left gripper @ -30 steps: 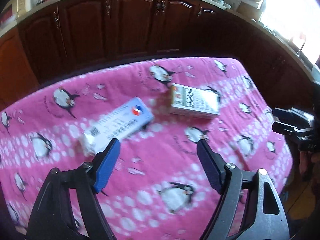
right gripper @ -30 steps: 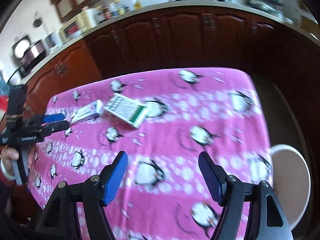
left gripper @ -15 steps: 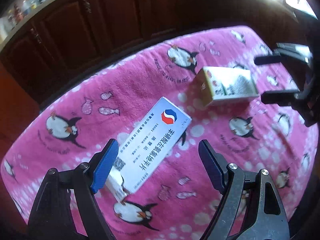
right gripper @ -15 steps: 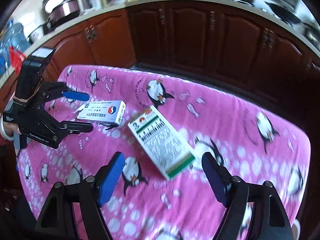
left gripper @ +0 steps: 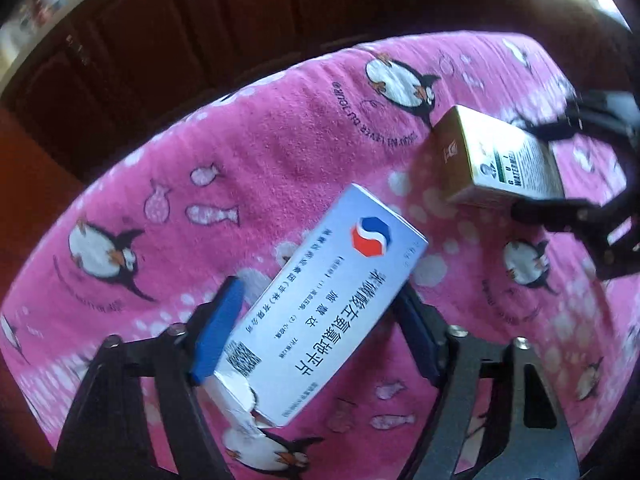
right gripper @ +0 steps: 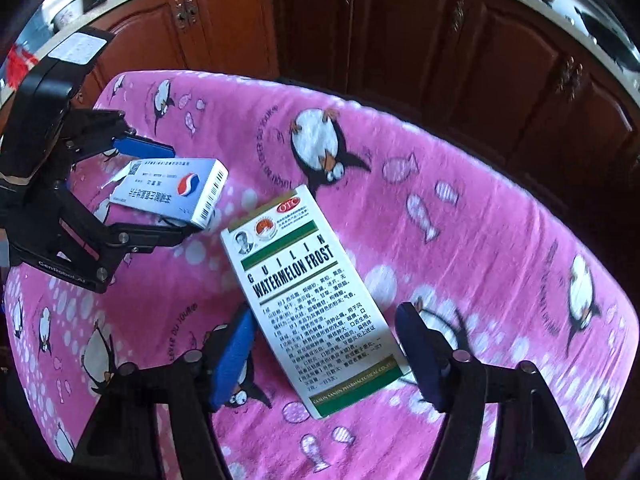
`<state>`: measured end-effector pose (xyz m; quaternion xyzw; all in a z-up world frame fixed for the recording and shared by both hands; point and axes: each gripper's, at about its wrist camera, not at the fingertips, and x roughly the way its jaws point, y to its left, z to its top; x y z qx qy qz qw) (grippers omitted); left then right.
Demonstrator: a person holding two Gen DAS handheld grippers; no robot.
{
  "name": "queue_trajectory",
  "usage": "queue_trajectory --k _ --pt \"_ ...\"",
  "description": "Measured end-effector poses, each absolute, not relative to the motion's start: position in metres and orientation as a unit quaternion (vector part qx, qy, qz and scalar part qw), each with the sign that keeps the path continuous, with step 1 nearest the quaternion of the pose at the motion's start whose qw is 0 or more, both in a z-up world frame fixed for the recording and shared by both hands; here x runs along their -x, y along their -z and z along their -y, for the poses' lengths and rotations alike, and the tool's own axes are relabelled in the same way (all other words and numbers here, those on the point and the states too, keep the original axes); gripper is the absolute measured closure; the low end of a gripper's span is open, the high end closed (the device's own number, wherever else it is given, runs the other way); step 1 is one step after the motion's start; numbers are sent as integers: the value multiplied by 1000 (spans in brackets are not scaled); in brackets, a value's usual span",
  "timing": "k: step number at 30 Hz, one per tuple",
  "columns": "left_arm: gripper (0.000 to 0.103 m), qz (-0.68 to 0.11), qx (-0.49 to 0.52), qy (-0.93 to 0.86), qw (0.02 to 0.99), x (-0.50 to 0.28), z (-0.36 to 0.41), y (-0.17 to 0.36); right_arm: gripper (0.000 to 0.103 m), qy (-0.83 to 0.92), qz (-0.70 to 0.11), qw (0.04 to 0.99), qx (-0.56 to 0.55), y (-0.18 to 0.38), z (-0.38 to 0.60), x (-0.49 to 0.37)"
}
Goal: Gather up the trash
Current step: 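Grasp the white-blue medicine box with the left gripper while the right gripper grasps the Watermelon Frost box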
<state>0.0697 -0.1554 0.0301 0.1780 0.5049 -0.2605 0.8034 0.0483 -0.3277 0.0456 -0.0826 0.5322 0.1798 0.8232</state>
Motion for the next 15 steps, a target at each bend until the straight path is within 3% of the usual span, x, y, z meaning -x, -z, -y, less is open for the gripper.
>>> queue_trajectory --k 2,6,15 --pt "43 -511 -155 247 808 -63 153 -32 45 -174 -531 827 56 -48 332 -43" --pt "52 -522 -108 230 815 -40 148 -37 50 -154 -534 831 12 -52 345 -12" --pt "54 -502 -86 204 836 32 169 -55 52 -85 -518 849 -58 -63 381 77"
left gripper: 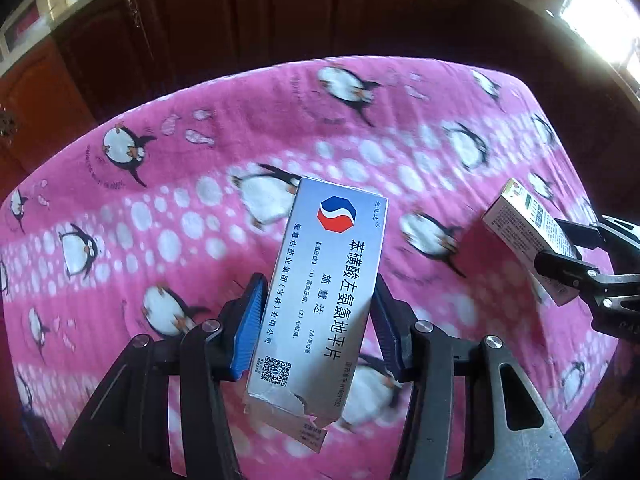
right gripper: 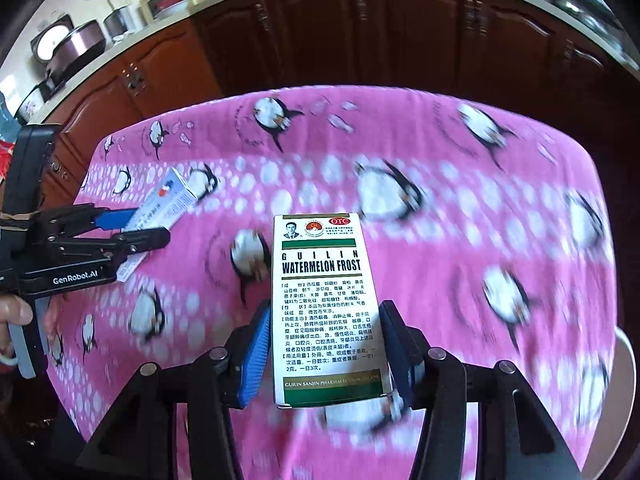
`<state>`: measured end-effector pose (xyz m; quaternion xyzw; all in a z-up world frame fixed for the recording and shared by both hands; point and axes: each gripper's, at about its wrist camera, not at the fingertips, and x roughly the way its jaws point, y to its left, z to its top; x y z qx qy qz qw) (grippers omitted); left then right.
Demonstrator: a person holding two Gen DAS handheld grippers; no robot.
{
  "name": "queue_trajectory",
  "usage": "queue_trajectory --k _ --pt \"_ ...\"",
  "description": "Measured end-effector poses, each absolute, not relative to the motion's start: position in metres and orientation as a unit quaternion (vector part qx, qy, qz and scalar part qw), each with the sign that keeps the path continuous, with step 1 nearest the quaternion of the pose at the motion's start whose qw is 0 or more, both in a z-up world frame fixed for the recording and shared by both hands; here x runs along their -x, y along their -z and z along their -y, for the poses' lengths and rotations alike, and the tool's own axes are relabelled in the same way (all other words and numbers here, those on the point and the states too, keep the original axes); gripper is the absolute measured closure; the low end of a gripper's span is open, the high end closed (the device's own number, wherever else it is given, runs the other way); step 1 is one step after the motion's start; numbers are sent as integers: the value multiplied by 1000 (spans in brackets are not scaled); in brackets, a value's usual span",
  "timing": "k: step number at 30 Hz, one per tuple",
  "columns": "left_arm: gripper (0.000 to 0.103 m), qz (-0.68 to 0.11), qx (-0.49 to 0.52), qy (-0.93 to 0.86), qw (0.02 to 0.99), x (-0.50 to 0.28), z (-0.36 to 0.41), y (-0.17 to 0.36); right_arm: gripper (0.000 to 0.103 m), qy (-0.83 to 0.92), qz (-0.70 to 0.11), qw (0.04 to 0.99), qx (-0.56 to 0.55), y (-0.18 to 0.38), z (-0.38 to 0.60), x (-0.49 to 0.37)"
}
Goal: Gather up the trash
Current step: 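Grasp the white-blue medicine box with the left gripper while the right gripper grasps the Watermelon Frost box, then carry the white-blue box with the left gripper while the right gripper carries the Watermelon Frost box to the bin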
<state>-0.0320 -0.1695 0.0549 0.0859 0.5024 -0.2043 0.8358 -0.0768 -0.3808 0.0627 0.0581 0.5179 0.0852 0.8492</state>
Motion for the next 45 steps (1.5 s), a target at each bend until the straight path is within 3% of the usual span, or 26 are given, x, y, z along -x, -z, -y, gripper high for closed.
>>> queue_trajectory --k 10,23,45 --pt "55 -482 -84 218 844 90 206 -71 53 -42 -515 853 -76 -76 405 147" --pt "55 -463 -104 218 853 121 229 -89 53 -36 -537 838 -95 -52 397 137" --pt "56 -395 -121 327 850 151 379 -157 54 110 -413 892 -146 -153 547 249"
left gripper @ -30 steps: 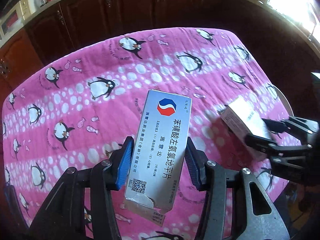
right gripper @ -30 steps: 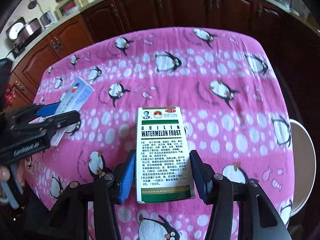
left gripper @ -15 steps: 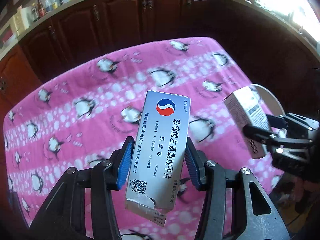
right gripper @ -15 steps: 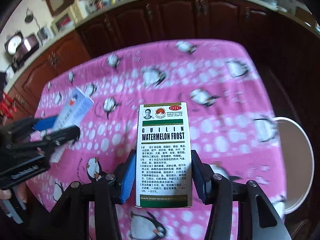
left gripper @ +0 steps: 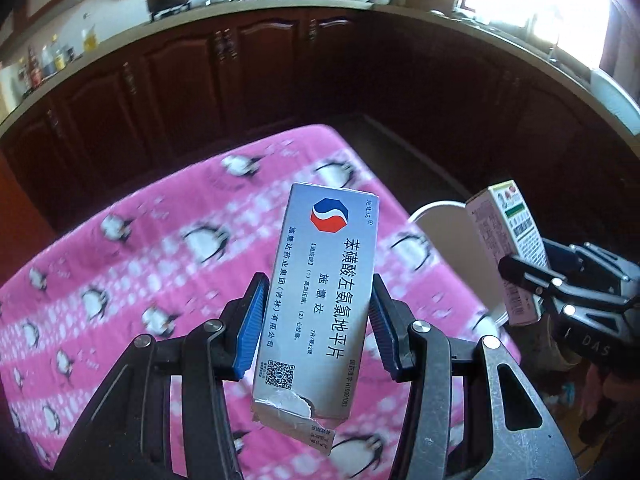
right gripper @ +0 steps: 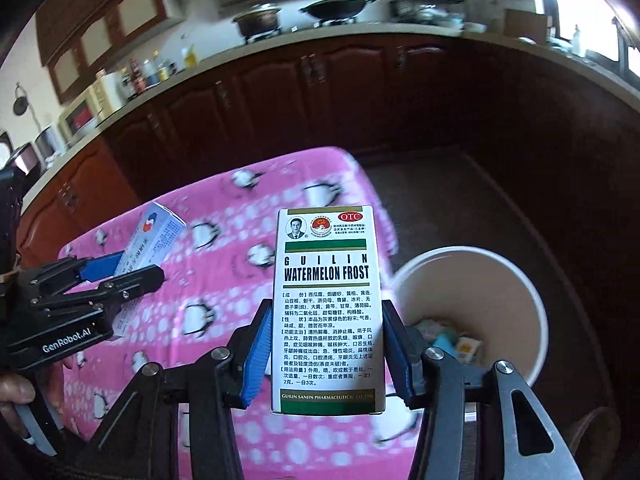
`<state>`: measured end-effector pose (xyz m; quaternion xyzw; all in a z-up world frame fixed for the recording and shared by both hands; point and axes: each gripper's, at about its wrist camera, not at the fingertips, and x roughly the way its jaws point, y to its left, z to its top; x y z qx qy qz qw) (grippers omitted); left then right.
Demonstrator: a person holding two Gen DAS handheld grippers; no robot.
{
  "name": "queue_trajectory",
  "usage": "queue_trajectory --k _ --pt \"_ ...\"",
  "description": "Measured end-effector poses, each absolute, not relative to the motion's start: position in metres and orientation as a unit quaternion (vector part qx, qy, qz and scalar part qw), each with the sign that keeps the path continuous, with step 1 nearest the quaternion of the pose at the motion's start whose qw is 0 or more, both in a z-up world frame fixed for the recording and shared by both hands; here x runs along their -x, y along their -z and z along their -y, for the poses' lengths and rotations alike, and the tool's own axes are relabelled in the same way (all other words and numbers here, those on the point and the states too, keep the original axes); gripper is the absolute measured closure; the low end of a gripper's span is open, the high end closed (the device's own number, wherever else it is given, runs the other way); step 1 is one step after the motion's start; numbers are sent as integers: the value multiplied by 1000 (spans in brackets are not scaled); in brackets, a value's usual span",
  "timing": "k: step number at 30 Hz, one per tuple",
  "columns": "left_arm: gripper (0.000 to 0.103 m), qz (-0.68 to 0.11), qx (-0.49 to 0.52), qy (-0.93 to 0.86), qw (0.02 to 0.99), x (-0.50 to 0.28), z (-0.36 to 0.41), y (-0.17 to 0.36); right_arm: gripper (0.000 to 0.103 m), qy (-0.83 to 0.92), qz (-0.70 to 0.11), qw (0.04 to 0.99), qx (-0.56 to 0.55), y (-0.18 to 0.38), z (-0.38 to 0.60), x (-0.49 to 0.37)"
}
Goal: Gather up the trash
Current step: 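Carry the white-blue box with the left gripper while the right gripper carries the Watermelon Frost box to the bin, then open the right gripper over the bin while the left gripper releases its box into it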
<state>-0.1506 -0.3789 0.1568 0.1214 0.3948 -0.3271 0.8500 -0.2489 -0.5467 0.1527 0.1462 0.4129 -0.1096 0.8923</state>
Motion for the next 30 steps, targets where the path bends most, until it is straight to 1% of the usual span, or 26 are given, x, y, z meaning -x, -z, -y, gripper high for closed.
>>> queue_trajectory --k 6,13,21,30 --pt "56 -387 -132 353 842 152 425 -163 54 148 -410 886 -158 -153 585 271" --pt "56 -400 -145 382 821 154 480 -149 54 188 -417 871 -179 -135 630 294" --pt "56 -442 -143 418 781 154 529 -111 54 213 -452 838 -222 -89 675 309" --pt "56 -475 -125 431 757 149 555 -83 54 219 -479 807 -267 -43 694 300"
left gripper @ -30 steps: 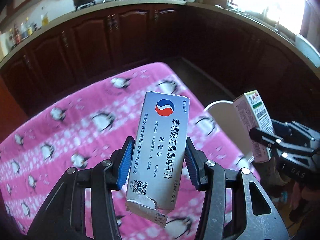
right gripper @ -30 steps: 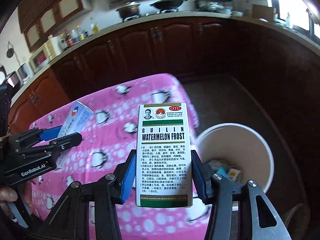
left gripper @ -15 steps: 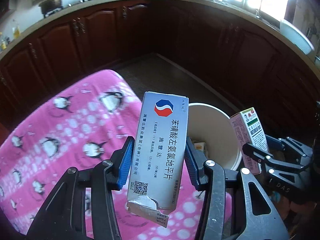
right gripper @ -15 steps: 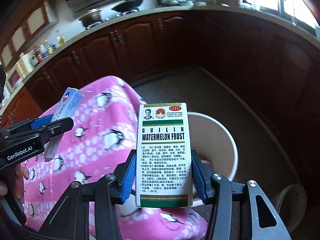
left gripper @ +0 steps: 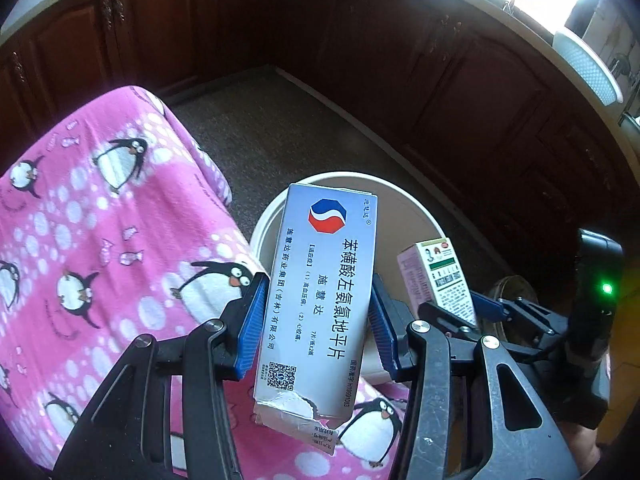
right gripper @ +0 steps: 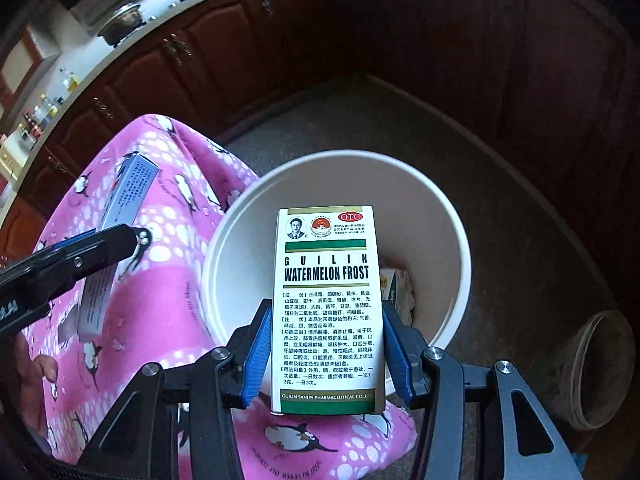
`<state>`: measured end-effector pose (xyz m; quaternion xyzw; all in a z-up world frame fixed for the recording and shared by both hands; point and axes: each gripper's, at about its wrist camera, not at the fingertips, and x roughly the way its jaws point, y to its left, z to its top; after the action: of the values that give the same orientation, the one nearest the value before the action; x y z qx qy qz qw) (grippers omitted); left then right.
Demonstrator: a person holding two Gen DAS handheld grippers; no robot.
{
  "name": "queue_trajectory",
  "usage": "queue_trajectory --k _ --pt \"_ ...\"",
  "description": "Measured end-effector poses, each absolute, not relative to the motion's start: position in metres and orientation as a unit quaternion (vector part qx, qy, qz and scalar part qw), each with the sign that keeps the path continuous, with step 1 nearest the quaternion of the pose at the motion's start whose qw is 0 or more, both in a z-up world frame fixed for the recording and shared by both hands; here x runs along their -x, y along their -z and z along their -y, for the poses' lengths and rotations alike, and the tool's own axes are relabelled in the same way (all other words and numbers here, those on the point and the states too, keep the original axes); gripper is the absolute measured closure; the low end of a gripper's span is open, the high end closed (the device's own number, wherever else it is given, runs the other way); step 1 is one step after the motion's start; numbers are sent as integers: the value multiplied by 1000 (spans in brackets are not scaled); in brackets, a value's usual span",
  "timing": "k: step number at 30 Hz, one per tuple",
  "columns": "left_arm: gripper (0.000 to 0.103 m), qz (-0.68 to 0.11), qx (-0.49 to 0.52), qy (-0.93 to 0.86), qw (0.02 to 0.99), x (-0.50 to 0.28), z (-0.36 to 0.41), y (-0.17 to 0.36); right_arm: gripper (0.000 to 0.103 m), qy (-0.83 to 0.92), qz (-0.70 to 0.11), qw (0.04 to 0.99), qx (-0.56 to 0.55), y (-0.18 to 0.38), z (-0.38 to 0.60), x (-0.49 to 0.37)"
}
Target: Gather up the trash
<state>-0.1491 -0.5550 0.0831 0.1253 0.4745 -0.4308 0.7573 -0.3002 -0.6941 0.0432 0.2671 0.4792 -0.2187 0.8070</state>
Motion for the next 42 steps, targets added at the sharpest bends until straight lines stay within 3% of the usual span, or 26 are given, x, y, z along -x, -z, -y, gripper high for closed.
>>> queue_trajectory --k 5,8,12,22,29,33,42 --pt "55 -482 -115 438 750 146 564 -79 53 222 -481 803 -275 -33 698 293" --pt "42 -489 -106 433 749 140 565 -76 46 230 -479 800 -278 -26 703 291" --pt "37 -485 -92 433 754 137 559 -79 46 231 -475 800 -285 -26 701 295" --pt "36 -441 -89 416 790 156 513 -99 45 243 -446 816 -274 -46 673 314" --pt "36 -402 -90 396 820 167 472 -123 37 261 -408 843 -234 -79 637 321" --pt "36 -362 -93 387 843 183 446 -146 37 270 -383 857 -215 -108 618 324" --pt "36 -282 -49 382 879 216 385 -203 24 302 -307 889 -156 -187 566 347"
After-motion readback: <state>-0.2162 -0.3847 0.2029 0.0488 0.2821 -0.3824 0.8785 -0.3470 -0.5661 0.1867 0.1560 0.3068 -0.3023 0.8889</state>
